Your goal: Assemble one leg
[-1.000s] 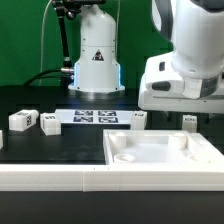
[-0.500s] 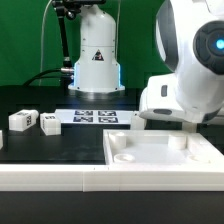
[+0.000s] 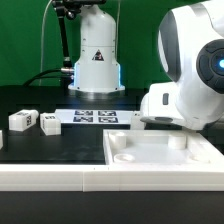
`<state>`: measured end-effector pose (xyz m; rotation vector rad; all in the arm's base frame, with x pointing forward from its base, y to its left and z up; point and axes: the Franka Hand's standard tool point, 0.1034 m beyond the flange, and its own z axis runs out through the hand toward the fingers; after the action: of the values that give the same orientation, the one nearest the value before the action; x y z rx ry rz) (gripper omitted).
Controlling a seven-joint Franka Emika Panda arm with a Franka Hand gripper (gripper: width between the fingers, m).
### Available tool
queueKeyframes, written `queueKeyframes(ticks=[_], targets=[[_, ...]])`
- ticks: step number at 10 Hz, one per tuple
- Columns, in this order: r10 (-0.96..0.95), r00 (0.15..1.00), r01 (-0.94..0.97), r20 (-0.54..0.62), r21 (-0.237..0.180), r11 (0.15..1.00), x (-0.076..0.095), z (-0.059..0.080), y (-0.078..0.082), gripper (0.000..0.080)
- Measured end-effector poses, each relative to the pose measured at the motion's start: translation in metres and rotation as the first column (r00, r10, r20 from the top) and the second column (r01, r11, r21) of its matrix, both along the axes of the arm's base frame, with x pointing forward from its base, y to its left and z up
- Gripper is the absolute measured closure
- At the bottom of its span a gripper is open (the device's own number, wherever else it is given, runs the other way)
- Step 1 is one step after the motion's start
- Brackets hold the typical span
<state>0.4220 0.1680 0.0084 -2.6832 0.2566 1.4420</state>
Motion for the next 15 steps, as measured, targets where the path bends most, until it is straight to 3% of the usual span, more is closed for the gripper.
queueKeyframes(ticks=[1,2,3,4,10,12,14,15], targets=[[0.0,1.0,0.0,0.0,0.001,1.0,0.0,0.0,0.0,0.018],[0.0,1.0,0.0,0.0,0.001,1.0,0.0,0.0,0.0,0.0359],[0.0,1.0,0.0,0.0,0.001,1.0,0.0,0.0,0.0,0.0359],[0.0,1.0,0.0,0.0,0.001,1.0,0.0,0.0,0.0,0.0511],[0.008,1.0,-0.008,0.001,0.01,1.0,0.001,0.002,-0.001,0.0509],[0.051,0.999,-0.052,0.017,0.06,0.997,0.007,0.023,-0.006,0.0509],[0.053,0.998,-0.054,0.014,0.065,0.996,0.01,0.049,-0.014,0.0509],[0.058,0.998,-0.06,0.023,0.06,0.996,0.012,0.056,-0.016,0.0509]])
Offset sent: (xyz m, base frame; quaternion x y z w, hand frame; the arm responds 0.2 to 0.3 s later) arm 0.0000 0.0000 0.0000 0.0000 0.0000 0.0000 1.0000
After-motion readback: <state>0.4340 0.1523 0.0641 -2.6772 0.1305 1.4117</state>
